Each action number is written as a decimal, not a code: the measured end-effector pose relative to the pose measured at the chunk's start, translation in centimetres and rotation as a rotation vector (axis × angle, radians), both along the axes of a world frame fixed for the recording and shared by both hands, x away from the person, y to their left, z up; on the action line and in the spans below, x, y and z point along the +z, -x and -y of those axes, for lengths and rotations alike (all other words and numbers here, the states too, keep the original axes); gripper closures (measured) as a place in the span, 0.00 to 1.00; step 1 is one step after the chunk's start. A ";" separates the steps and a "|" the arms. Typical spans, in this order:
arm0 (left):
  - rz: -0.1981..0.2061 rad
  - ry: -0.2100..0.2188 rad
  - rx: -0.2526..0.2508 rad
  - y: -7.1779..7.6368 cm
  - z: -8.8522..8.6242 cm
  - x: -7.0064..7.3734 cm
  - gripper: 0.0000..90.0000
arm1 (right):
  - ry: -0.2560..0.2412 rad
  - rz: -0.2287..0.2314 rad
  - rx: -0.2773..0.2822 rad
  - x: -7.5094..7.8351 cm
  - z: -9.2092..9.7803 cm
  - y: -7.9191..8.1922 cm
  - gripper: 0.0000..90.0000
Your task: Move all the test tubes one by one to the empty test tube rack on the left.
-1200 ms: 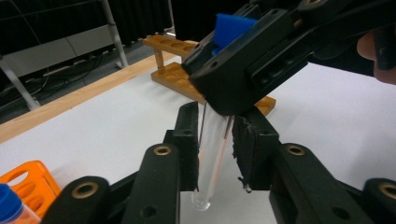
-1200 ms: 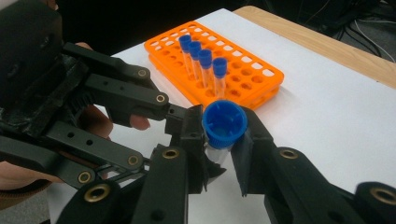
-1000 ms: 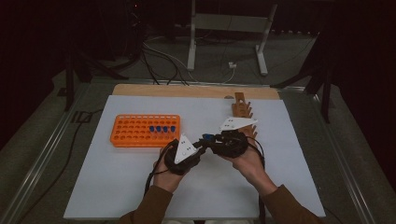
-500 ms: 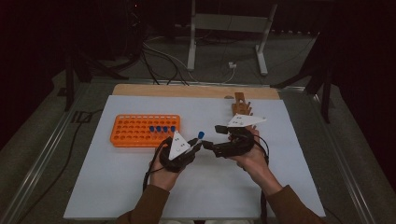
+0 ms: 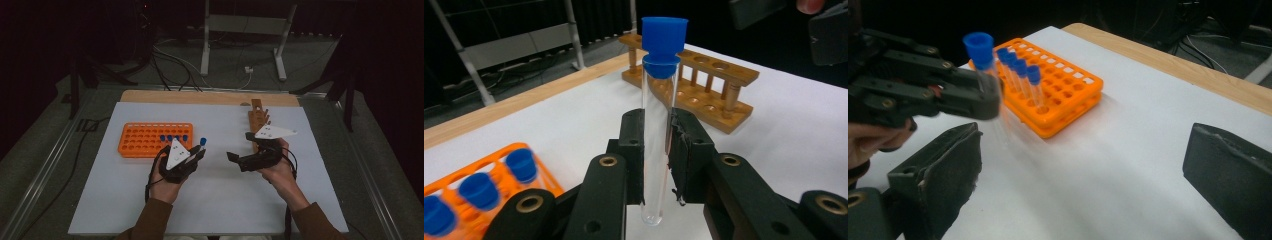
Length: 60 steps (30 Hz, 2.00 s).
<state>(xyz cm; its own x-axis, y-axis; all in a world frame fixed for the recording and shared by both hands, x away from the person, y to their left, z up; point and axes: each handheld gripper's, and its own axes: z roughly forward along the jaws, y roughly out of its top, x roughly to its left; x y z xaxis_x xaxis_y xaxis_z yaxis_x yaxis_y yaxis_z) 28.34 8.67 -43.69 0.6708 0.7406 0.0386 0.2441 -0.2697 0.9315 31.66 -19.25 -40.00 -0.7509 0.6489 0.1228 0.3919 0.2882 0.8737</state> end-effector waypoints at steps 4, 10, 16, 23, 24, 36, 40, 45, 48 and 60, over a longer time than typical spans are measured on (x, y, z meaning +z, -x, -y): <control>0.001 0.005 0.028 -0.1 -0.9 0.1 0.87 | -0.001 -0.006 -0.009 -0.4 0.5 0.0 0.03; 0.008 0.015 0.061 -0.2 -2.3 0.5 0.87 | -0.002 -0.012 -0.022 -0.8 1.3 0.1 0.02; 0.016 0.027 0.100 -0.3 -3.7 0.9 0.87 | 0.011 -0.007 -0.058 -1.4 2.1 0.1 0.00; 0.021 0.039 0.146 -0.6 -5.2 1.1 0.87 | 0.028 0.024 -0.088 -1.6 3.1 0.5 0.00; 0.020 0.040 0.152 -0.6 -5.3 1.1 0.87 | 0.024 0.027 -0.089 -1.6 3.2 0.6 0.00; 0.028 0.048 0.217 -0.9 -7.3 1.3 0.87 | -0.015 0.039 -0.126 -2.9 5.6 1.6 0.00; 0.029 0.051 0.238 -1.1 -7.9 1.3 0.87 | -0.017 0.040 -0.145 -3.2 6.4 1.9 0.00; 0.028 0.060 0.264 -1.3 -8.4 1.0 0.87 | -0.032 0.049 -0.152 -3.1 6.9 2.1 0.00; 0.024 0.055 0.281 -1.5 -8.7 0.7 0.87 | -0.040 0.052 -0.154 -3.0 7.1 2.2 0.00; 0.010 0.052 0.335 -2.5 -9.4 -0.3 0.87 | -0.054 0.051 -0.151 -2.9 7.4 2.3 0.00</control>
